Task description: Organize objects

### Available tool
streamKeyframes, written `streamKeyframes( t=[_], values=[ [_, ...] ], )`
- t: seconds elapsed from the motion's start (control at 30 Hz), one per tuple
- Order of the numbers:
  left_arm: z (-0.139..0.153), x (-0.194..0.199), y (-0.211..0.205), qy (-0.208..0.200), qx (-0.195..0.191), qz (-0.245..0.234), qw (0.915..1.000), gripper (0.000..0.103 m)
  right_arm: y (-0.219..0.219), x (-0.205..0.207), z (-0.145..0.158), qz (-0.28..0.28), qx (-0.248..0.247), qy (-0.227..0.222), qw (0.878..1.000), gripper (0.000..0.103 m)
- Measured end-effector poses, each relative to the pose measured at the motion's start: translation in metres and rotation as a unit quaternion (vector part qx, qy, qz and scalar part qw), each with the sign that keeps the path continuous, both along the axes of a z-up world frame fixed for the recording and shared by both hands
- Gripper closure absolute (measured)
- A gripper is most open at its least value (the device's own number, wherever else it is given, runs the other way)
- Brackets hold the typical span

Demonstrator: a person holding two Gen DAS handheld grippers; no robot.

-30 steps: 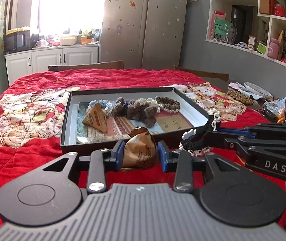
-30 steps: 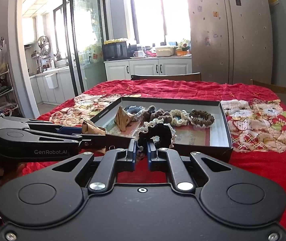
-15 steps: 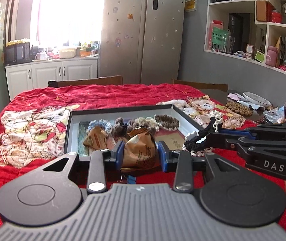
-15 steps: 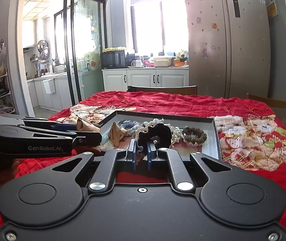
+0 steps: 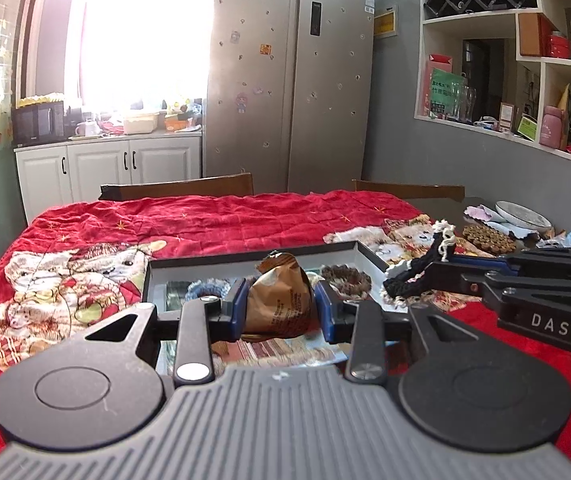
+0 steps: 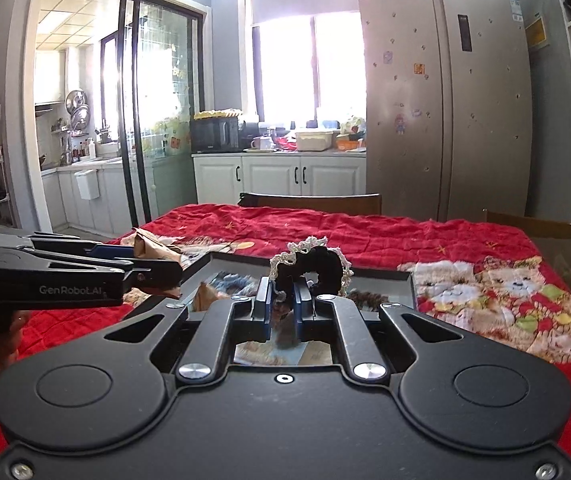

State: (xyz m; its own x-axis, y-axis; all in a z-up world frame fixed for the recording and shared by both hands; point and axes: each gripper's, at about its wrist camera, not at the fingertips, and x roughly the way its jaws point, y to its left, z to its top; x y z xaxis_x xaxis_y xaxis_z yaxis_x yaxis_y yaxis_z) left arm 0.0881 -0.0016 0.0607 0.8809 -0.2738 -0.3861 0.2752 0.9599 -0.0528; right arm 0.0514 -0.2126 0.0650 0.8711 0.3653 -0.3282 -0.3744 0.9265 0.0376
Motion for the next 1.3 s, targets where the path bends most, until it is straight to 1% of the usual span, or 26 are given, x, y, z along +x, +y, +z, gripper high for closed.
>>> streamKeyframes(
  t=[0.3,0.63,0.77,1.03,1.3],
  values=[
    [0.003,0.027,-0.001,0.002,0.001,0.009,1.0,0.063,0.003,0.034,0.008,-0.011,-0.009,-0.005,1.0,0.093],
    [0.001,0.066,-0.005,0.017,0.001,0.025,0.9995,0.063,0.009,0.078,-0.004,-0.023,-0.004,0.016,1.0,0.093],
    [-0.002,0.081,-0.002,0.023,0.0,0.035,0.9991,0.063,0.007,0.095,-0.009,-0.029,0.006,0.026,0.999,0.093],
    [-0.018,0.111,0.008,0.043,0.001,0.057,0.9975,0.063,0.008,0.129,-0.024,-0.034,0.019,0.048,0.998,0.093],
    [-0.04,0.136,0.015,0.066,-0.01,0.07,0.9954,0.063,0.016,0.156,-0.045,-0.03,0.026,0.064,0.997,0.093]
  ],
)
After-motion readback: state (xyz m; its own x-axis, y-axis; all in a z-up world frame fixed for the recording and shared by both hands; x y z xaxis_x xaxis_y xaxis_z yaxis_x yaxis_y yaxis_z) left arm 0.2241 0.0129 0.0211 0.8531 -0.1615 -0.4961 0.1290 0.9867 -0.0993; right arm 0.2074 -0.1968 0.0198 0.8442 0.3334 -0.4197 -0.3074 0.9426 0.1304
